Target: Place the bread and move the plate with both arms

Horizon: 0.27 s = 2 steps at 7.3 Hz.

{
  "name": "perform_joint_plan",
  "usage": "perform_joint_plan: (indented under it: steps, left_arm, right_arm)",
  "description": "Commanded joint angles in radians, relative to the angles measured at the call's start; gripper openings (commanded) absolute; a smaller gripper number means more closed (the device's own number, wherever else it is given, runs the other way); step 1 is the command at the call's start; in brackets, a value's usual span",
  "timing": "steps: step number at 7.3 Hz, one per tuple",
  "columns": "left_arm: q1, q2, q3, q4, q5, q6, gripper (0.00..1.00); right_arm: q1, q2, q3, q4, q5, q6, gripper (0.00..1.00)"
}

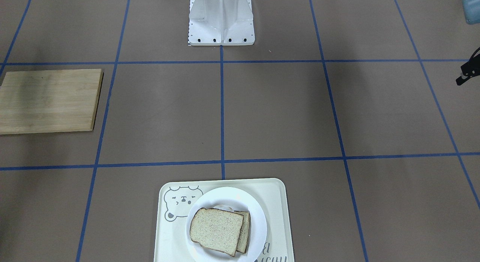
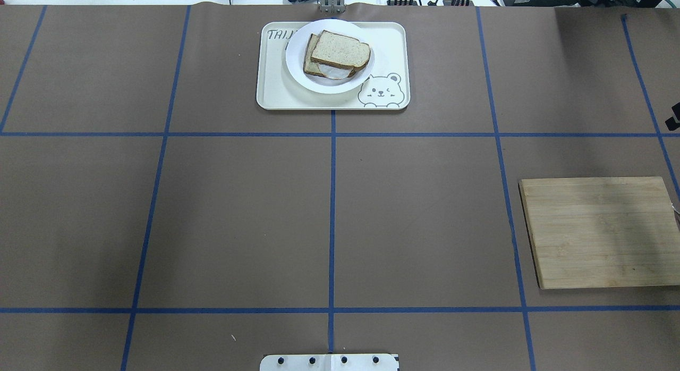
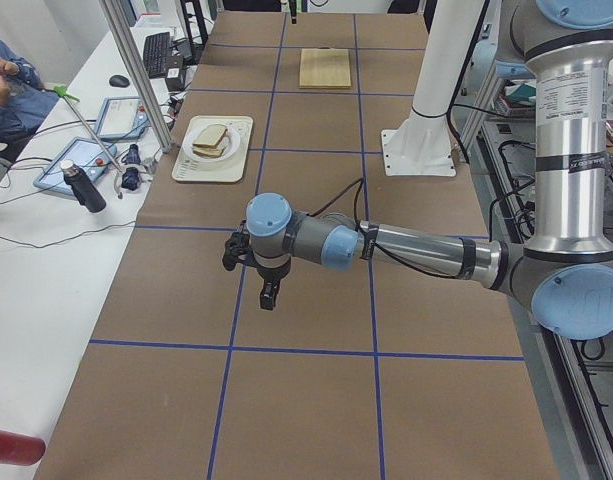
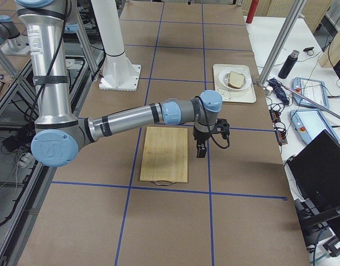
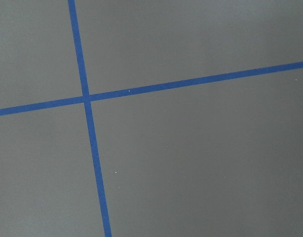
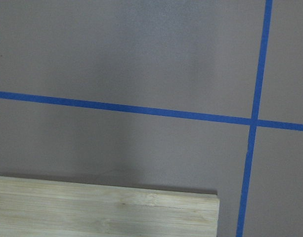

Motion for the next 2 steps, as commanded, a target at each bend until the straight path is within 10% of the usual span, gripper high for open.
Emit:
perform_joint_plan:
  steps: [1, 2]
  left_arm:
    - [0.002, -0.015, -0.024, -0.001, -0.002, -0.001, 0.99]
    - [0.002, -0.043, -0.054, 0.000, -0.002, -0.001, 0.99]
  right_arm:
    - [0.000, 0.015, -0.002, 0.000, 0.002, 0.007, 1.00]
    - [0.000, 0.030, -0.005, 0.000, 0.002, 0.012, 1.00]
